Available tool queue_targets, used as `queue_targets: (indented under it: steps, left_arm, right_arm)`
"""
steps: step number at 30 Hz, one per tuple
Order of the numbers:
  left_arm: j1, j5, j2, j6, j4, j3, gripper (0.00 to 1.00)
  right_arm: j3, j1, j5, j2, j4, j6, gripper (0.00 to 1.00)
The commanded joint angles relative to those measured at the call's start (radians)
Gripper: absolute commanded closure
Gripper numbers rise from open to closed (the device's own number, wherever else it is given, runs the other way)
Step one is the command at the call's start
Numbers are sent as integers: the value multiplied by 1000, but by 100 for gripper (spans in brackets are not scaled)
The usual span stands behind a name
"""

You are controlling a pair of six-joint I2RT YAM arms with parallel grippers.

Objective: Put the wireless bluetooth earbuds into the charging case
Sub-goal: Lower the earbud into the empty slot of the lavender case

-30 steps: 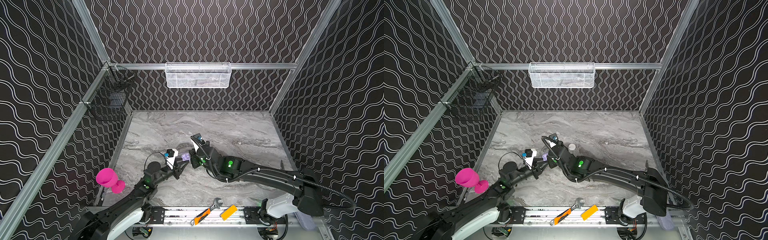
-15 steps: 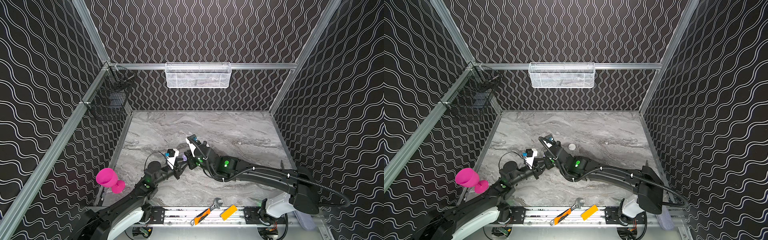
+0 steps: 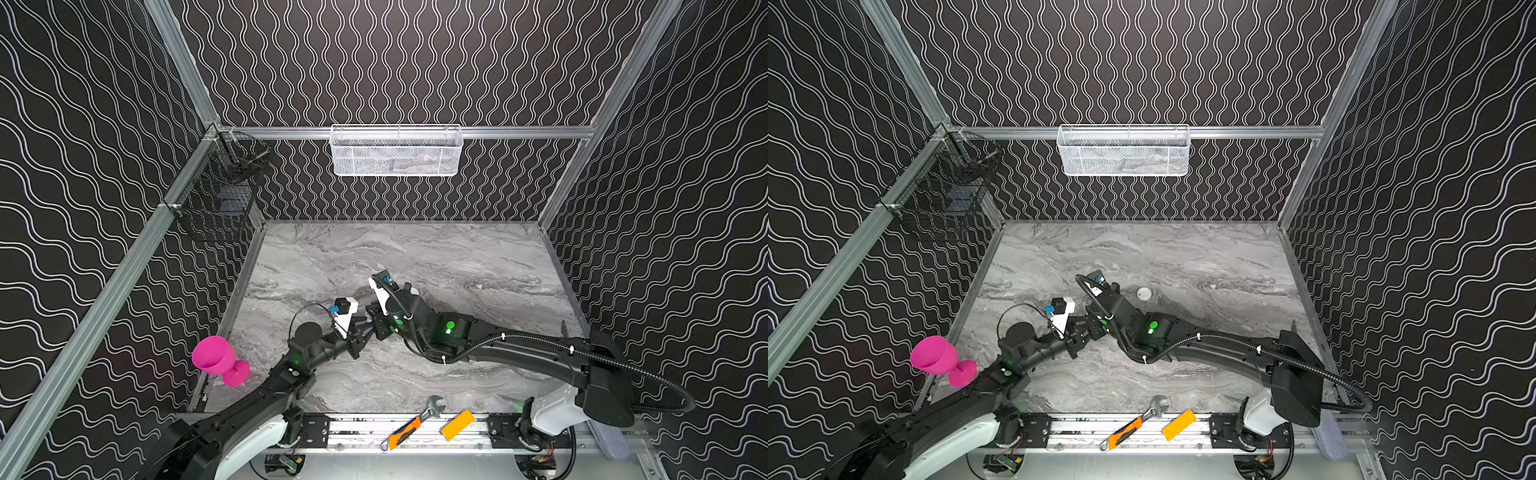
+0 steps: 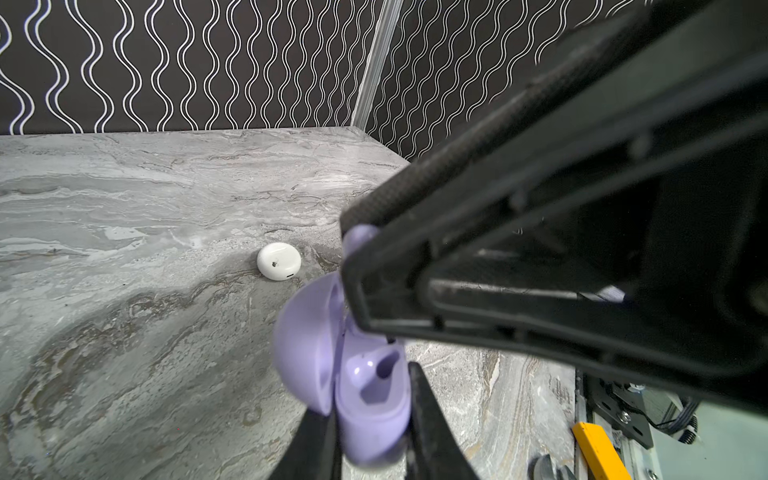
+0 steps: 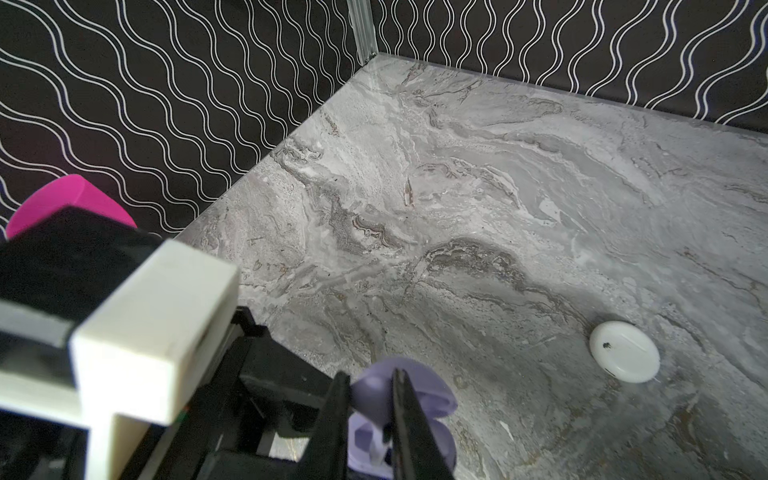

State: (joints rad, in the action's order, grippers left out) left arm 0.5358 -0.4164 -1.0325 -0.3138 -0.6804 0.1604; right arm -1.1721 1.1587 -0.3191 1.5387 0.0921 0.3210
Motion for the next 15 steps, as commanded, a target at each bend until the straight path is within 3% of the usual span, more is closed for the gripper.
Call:
queue_targets:
  steps: [1,15]
  left_arm:
    - [-2,-10,1,-5,-48,10,94]
    - [-2,-12,16,-7,-43,7,93]
  right_arm:
    - [5,1,6,4,-38,-2,87]
    - [12,1,1,15,-38,4,87]
